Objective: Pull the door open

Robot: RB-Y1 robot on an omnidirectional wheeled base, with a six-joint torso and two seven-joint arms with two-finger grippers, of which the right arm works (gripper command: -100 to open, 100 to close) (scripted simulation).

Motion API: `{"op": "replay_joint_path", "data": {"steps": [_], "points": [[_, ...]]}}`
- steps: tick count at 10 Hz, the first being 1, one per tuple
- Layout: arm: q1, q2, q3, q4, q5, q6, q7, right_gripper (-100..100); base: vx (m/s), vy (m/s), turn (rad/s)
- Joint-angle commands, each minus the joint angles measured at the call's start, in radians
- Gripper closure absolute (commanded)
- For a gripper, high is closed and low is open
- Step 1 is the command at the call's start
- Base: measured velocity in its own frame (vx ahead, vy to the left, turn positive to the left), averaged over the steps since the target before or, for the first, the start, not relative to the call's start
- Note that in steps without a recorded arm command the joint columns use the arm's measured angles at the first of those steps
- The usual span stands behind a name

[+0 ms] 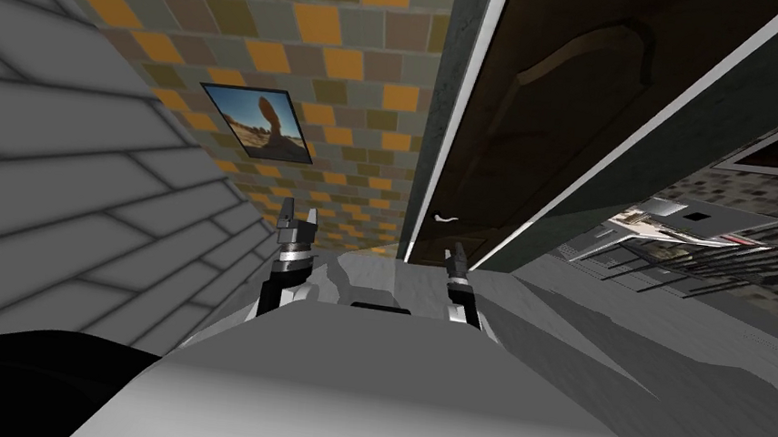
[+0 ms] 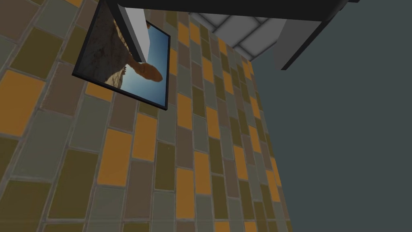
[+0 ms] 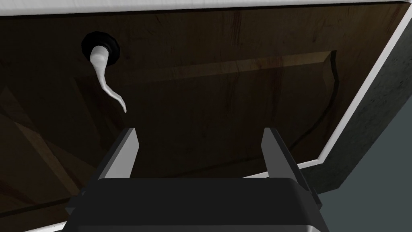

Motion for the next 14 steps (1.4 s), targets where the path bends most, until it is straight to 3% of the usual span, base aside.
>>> {"op": "replay_joint_path", "data": {"steps": [1,14], "points": [[-0.014,-0.007,-0.004,0.037,0.000,-0.006,0.000,-100,0.054,-0.036,0.044],[-0.116,-0.069,-0.034,0.351,0.002,-0.045,-0.002,-100,0.089,-0.051,0.059]]}}
